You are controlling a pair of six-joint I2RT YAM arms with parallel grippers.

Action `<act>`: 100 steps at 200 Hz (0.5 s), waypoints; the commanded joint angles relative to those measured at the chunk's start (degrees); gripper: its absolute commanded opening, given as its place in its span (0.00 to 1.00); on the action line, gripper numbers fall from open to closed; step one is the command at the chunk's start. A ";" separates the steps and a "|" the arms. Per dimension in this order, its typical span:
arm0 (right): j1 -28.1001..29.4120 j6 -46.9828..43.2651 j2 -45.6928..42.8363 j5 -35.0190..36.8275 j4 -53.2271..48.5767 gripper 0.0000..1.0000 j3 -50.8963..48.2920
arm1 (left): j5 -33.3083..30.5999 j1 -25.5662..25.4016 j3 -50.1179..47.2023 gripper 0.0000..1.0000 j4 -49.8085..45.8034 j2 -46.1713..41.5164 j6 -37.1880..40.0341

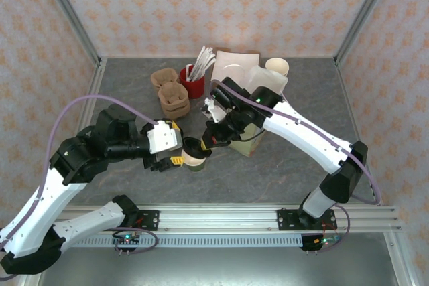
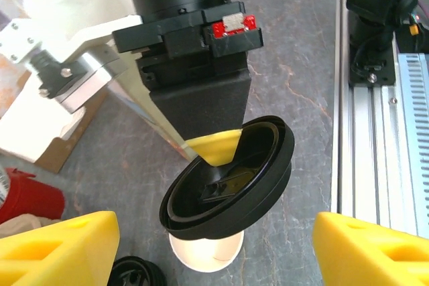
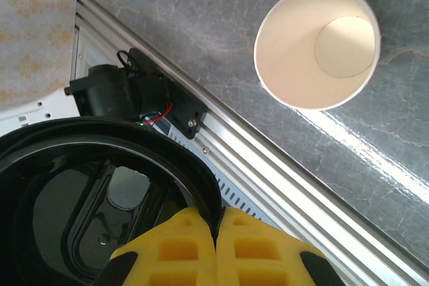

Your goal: Pack the takeout coffee

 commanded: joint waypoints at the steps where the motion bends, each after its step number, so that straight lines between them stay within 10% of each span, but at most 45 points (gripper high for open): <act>1: -0.32 -1.67 -1.86 -3.55 -0.18 0.00 -0.79 | 4.66 -0.36 -1.63 0.76 3.74 -0.36 4.85; 100: -0.32 -1.57 -1.47 -5.16 1.72 0.00 -1.95 | 6.12 -0.36 -3.24 0.53 2.83 1.83 8.45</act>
